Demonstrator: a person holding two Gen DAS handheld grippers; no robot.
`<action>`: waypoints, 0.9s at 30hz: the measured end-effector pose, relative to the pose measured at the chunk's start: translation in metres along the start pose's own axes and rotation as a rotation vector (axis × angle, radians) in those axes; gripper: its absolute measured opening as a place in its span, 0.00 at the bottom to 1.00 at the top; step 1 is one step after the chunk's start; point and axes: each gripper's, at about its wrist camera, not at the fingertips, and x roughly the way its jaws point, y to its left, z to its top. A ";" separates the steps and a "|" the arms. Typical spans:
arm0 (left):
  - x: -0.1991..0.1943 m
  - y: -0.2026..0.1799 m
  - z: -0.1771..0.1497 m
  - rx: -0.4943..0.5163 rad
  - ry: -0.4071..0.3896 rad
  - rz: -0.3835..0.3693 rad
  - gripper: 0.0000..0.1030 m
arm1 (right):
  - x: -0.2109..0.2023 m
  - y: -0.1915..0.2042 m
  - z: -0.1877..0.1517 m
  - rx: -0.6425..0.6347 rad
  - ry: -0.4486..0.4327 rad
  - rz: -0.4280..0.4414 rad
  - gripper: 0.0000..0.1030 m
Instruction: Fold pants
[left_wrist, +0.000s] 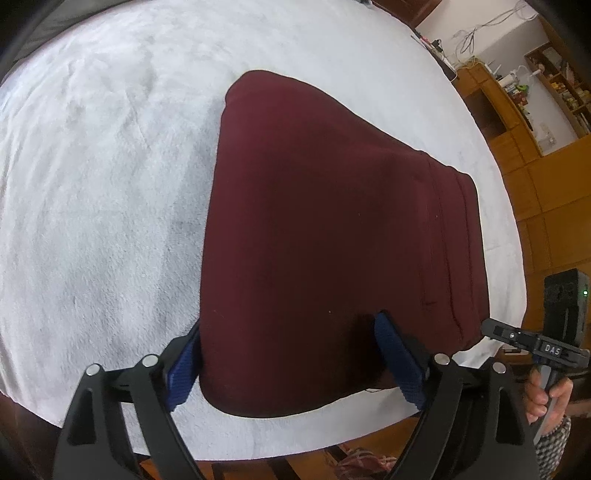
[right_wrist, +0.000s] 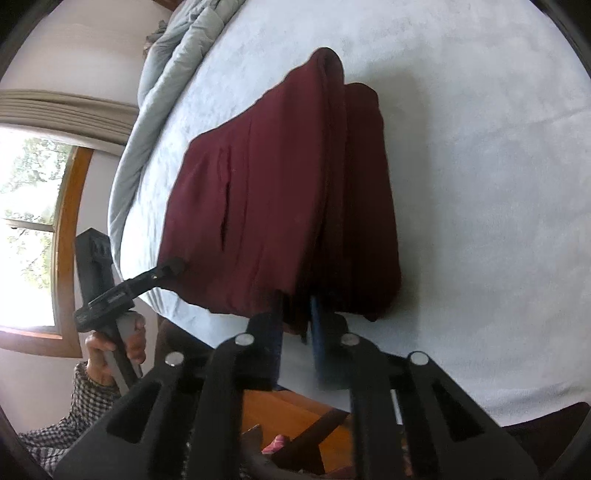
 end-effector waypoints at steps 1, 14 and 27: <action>-0.001 -0.001 0.000 0.004 0.000 0.002 0.86 | -0.002 0.002 0.000 -0.006 -0.004 0.001 0.06; -0.010 -0.009 -0.004 0.069 -0.046 0.018 0.87 | -0.003 0.008 0.004 -0.035 -0.011 -0.040 0.21; -0.046 -0.030 0.026 0.236 -0.158 0.099 0.89 | -0.027 -0.002 0.040 -0.054 -0.112 -0.132 0.79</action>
